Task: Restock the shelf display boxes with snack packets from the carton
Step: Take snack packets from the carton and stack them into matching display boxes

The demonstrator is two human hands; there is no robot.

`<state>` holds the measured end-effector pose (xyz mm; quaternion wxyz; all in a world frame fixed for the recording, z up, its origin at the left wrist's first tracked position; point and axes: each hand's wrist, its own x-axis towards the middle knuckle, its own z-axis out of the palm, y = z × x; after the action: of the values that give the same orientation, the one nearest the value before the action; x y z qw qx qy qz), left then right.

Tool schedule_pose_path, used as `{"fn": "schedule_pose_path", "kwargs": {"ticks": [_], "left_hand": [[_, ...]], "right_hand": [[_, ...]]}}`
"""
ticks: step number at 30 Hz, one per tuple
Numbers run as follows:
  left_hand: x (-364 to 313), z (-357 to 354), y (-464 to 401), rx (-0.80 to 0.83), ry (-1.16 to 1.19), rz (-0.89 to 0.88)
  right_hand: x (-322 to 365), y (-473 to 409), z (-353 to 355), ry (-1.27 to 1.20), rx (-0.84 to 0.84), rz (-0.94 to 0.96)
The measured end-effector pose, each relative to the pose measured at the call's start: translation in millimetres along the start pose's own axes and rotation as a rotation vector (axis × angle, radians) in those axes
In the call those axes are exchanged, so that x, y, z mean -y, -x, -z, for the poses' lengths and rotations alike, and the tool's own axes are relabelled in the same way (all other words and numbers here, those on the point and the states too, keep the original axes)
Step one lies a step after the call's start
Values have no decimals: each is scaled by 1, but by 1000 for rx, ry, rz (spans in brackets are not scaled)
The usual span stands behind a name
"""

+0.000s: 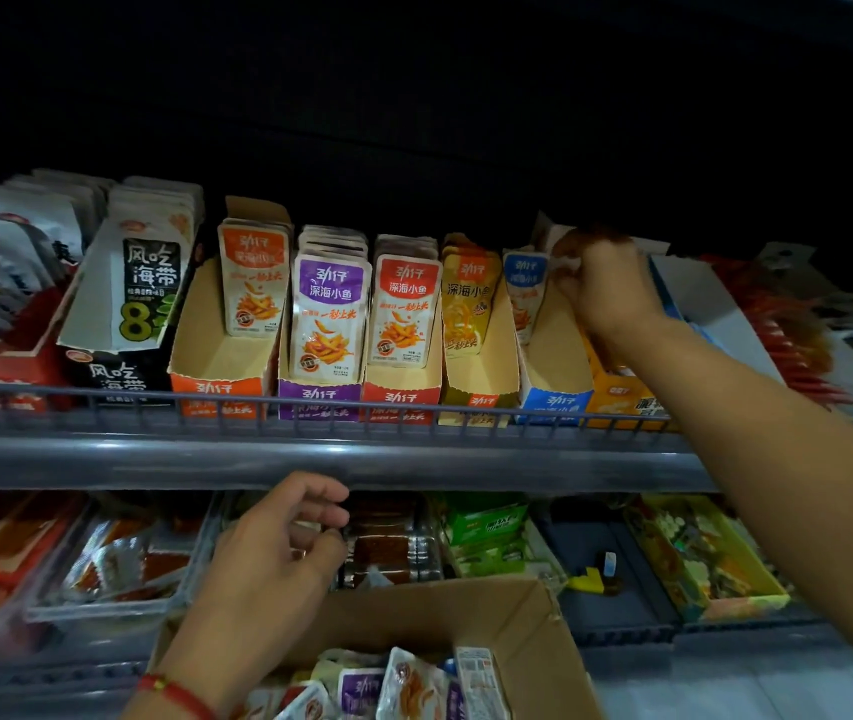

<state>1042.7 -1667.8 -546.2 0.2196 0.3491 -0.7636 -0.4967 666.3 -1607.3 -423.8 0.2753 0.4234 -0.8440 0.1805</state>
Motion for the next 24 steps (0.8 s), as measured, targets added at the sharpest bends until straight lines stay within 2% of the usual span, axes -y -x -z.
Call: {"fn": "schedule_pose_path", "kwargs": {"ticks": [3, 7, 12, 15, 18, 21, 24], "left_hand": [[2, -4, 3, 16, -35, -25], [16, -18, 11, 87, -189, -105], [53, -56, 22, 277, -383, -116], [82, -83, 25, 386, -538, -41], [115, -105, 23, 400, -580, 88], [136, -125, 18, 327, -513, 201], [145, -141, 14, 323, -469, 299]], "right_hand": [[1, 24, 19, 15, -33, 40], [15, 89, 43, -136, -61, 160], [35, 185, 42, -321, 78, 190], [42, 235, 25, -463, 216, 100], [42, 255, 16, -493, 444, 79], [34, 257, 17, -478, 509, 80], [28, 254, 16, -477, 554, 58]]}}
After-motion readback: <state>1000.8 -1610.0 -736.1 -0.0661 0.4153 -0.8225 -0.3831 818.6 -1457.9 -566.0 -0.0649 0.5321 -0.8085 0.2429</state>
